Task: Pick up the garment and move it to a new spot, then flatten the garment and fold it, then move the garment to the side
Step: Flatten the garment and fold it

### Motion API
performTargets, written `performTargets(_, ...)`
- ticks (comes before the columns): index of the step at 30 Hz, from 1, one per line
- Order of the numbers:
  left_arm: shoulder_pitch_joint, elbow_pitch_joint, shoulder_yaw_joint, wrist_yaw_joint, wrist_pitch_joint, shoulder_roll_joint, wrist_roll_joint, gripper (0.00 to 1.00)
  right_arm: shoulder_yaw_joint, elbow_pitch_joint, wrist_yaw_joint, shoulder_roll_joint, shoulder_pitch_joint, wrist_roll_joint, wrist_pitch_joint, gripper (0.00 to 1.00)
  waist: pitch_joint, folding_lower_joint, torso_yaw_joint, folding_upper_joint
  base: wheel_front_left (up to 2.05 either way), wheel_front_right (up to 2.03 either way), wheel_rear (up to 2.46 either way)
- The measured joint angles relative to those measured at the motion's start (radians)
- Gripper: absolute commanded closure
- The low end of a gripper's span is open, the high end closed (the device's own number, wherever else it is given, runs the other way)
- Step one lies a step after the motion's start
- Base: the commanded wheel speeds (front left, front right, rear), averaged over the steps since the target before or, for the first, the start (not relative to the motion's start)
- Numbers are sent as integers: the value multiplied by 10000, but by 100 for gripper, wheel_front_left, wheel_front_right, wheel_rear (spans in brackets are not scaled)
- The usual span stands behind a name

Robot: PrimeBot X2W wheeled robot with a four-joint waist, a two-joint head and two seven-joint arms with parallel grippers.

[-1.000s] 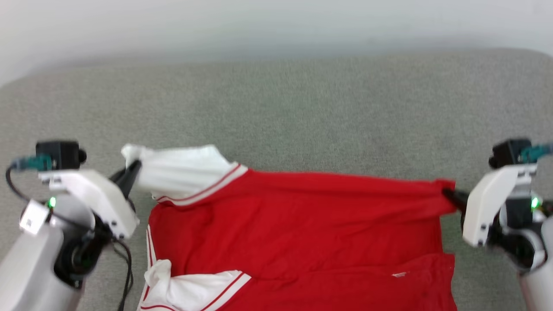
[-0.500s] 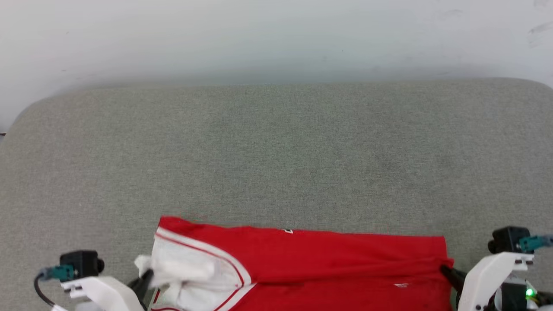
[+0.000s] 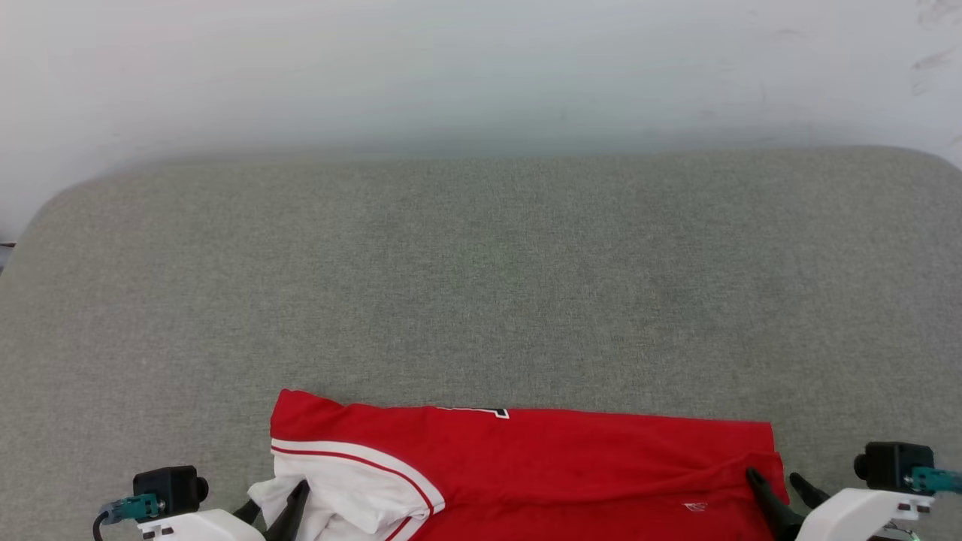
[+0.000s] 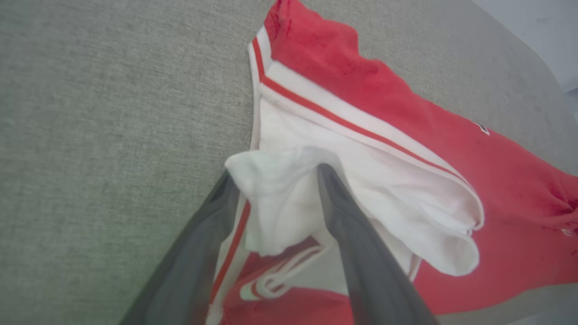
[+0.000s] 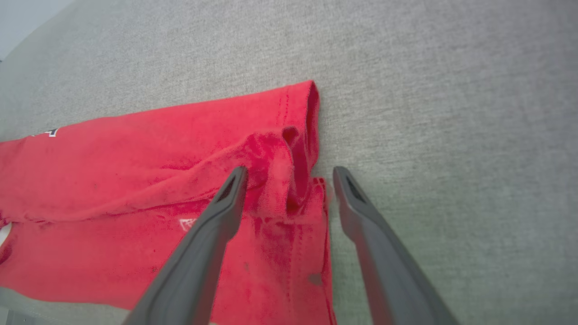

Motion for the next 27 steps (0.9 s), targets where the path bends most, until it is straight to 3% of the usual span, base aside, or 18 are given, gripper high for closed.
performTargets(4, -142, -13, 56, -100, -792, -119, 391, 0, -136, -489, 0, 71, 346, -69, -750, 0, -232, 0, 48, 0, 0, 0, 0)
performTargets(8, -191, -291, 215, -46, -1735, -261, 713, 0, -336, -1093, 0, 38, 518, -128, -780, 0, -430, 0, 42, 0, 0, 0, 0)
performTargets(16, -342, -830, 337, 136, -3246, -499, 1687, 0, -1162, -1942, 0, -144, 658, -476, 786, 0, -564, 0, 121, 0, 0, 0, 0)
performTargets(27, -1058, -1417, 353, 407, -3624, -926, 3605, 0, -815, -2033, 0, -360, 633, -723, 1962, 0, -54, 1, 528, 0, 0, 0, 0)
